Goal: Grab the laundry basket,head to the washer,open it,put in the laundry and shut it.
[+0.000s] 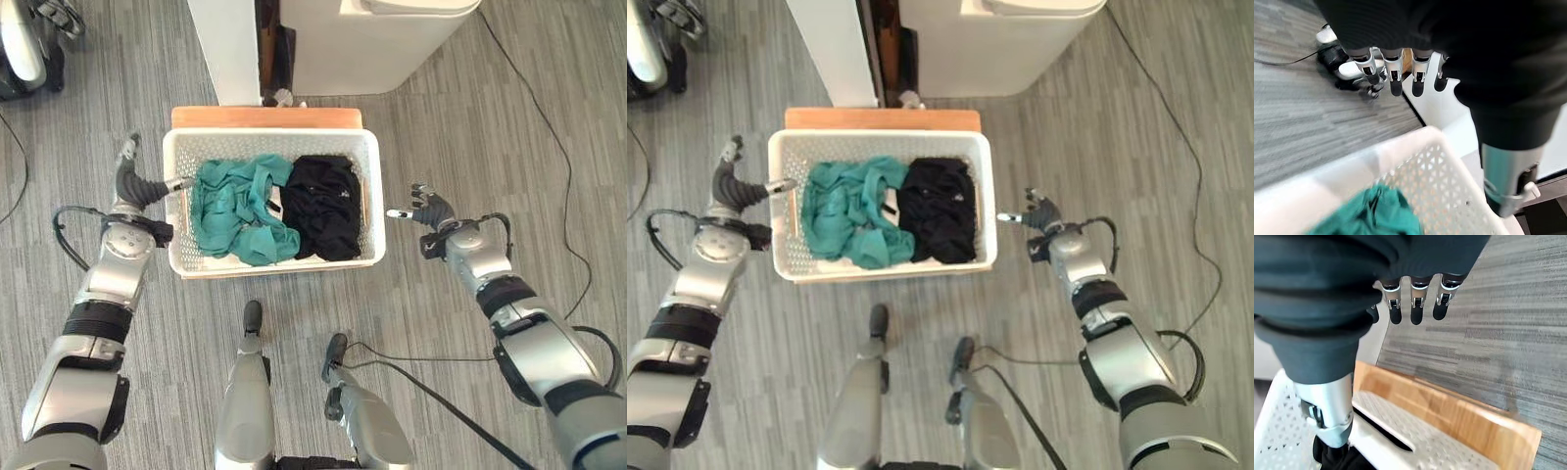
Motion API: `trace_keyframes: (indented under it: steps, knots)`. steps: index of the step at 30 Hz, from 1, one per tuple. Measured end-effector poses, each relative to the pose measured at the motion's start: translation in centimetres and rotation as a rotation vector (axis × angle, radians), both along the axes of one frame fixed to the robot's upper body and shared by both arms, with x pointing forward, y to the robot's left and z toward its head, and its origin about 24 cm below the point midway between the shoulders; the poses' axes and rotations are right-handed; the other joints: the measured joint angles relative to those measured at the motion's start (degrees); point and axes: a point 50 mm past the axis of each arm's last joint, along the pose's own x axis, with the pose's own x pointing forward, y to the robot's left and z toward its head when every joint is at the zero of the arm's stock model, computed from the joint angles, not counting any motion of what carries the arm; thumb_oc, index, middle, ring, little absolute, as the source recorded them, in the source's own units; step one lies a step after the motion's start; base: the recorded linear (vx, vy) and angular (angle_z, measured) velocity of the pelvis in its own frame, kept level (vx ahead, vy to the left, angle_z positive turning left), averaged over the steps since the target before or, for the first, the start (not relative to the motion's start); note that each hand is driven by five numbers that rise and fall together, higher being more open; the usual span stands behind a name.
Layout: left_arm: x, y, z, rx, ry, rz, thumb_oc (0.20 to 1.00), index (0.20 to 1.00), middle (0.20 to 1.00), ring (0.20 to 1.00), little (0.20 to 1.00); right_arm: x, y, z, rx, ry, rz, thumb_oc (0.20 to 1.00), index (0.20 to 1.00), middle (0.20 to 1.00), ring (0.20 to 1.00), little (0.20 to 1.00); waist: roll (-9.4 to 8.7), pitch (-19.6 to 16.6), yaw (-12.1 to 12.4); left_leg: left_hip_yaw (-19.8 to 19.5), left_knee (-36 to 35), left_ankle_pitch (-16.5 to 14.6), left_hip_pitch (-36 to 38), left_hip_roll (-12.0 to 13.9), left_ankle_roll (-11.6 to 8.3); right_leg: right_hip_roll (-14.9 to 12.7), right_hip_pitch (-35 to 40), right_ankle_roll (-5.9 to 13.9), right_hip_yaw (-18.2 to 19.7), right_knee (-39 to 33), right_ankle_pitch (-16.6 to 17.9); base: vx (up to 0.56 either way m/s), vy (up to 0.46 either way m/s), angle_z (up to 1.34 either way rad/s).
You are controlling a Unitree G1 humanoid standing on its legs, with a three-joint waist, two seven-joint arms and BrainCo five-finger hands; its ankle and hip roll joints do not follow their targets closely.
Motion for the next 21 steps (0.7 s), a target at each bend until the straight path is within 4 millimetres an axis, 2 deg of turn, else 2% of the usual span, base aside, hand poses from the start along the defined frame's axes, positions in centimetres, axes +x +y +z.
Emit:
trace_keyframes:
  steps: [3,7,12,14,19,21]
  knots:
    - [0.2,-0.2,0.7,0.005,-0.016,-0.003,1.000,1.000,1.000,1.000,1.000,0.3,0.4,0.9,0.023,-0.022,0.003,1.000,1.000,1.000,1.000,1.000,-0.06,0.0,0.2,-0.1,0.0,0.0,-0.2,-0.1,-0.03,0.0,0.0,-0.07,-0.1,0.0,0.1,0.00,0.000,0.00]
    - [0.2,0.1,0.9,0.066,0.016,0.009,1.000,1.000,1.000,1.000,1.000,1.1,1.2,3.2,0.042,-0.079,-0.001,1.000,1.000,1.000,1.000,1.000,-0.05,0.0,0.1,-0.1,0.0,0.1,-0.4,0.0,-0.10,0.0,-0.1,-0.13,-0.1,-0.3,0.3,-0.01,0.020,-0.01]
    - [1.2,-0.4,-0.8,0.159,0.213,-0.040,1.000,1.000,1.000,1.000,1.000,1.9,1.9,5.3,-0.034,-0.084,-0.003,1.000,1.000,1.000,1.000,1.000,0.12,0.1,0.2,0.0,0.1,0.1,-0.4,-0.1,-0.10,-0.1,-0.3,-0.14,0.1,-0.3,0.4,-0.01,0.019,-0.01]
    - [1.8,-0.7,-1.0,0.146,0.255,-0.046,1.000,1.000,1.000,1.000,1.000,2.0,1.9,5.4,-0.058,-0.063,-0.011,1.000,1.000,1.000,1.000,1.000,0.19,0.2,0.2,0.1,0.1,0.1,-0.5,-0.2,-0.09,-0.2,-0.3,-0.13,0.1,-0.2,0.4,0.00,0.000,0.00]
    - [3.1,-1.5,-0.7,0.123,0.302,-0.053,1.000,1.000,1.000,1.000,1.000,2.0,1.3,3.9,-0.095,0.025,-0.037,1.000,1.000,1.000,1.000,1.000,0.61,0.4,0.1,0.0,0.2,0.1,-0.4,-0.3,-0.08,-0.3,-0.2,-0.13,0.0,-0.1,0.4,0.00,0.000,0.00]
    - [3.6,-1.5,-1.5,0.105,0.348,-0.033,1.000,1.000,1.000,1.000,1.000,1.9,1.3,3.0,-0.100,0.064,-0.048,1.000,1.000,1.000,1.000,1.000,0.70,0.5,-0.3,0.0,0.2,0.1,-0.3,-0.3,-0.08,-0.3,-0.1,-0.12,0.0,-0.1,0.4,0.00,0.000,0.00]
